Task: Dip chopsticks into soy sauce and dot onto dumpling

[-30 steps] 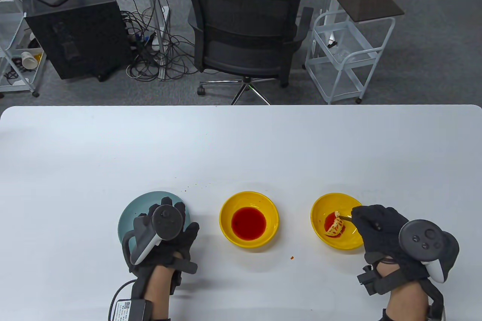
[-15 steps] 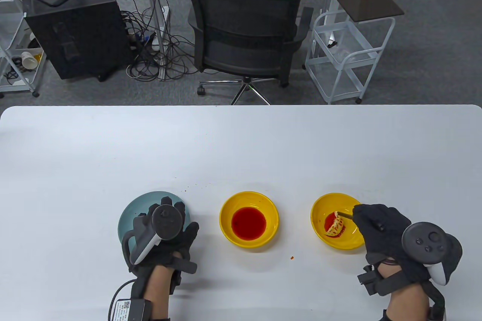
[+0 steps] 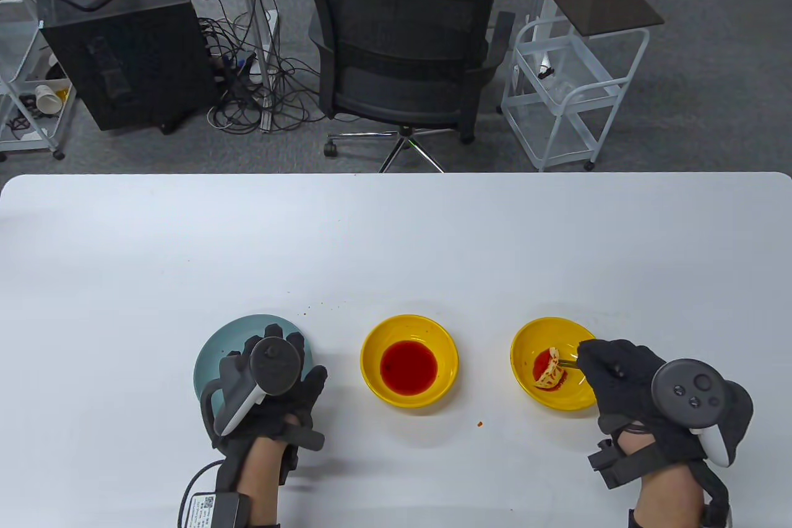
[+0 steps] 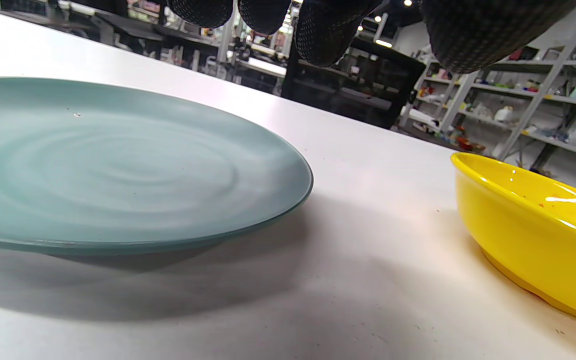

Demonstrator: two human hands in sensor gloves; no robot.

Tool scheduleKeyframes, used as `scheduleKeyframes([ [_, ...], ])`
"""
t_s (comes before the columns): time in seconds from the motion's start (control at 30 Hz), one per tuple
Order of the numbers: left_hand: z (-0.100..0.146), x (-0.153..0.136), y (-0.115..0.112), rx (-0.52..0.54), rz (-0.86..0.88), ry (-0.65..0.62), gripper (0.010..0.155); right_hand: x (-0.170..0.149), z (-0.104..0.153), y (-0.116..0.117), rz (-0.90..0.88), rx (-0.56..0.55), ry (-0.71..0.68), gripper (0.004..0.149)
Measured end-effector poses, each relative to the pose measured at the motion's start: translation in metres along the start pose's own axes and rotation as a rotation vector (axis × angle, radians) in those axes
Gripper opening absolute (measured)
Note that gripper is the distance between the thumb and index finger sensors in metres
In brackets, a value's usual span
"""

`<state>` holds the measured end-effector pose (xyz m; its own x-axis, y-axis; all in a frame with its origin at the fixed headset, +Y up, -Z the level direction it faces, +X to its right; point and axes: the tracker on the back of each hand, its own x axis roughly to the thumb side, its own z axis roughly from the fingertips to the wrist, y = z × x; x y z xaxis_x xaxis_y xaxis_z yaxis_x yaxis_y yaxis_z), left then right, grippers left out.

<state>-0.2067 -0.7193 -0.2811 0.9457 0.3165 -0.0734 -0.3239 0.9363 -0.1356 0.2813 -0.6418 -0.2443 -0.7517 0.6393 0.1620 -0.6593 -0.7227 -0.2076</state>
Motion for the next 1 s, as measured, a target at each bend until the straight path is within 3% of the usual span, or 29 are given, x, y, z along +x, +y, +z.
scheduleKeyframes([
  [0.23, 0.0, 0.001, 0.0, 0.004, -0.005, -0.005, 0.077, 0.018, 0.006, -0.002, -0.038, -0.097, -0.134, 0.047],
  [0.53, 0.0, 0.002, -0.001, 0.01, -0.009, -0.014, 0.077, 0.075, 0.018, 0.044, -0.013, -0.066, -0.455, 0.048],
  [0.77, 0.0, 0.005, -0.002, 0.014, -0.026, -0.026, 0.077, 0.106, 0.027, 0.103, 0.012, 0.128, -0.584, 0.049],
  [1.0, 0.001, 0.009, -0.004, 0.015, -0.017, -0.027, 0.077, 0.099, 0.026, 0.141, 0.082, 0.271, -0.544, 0.049],
])
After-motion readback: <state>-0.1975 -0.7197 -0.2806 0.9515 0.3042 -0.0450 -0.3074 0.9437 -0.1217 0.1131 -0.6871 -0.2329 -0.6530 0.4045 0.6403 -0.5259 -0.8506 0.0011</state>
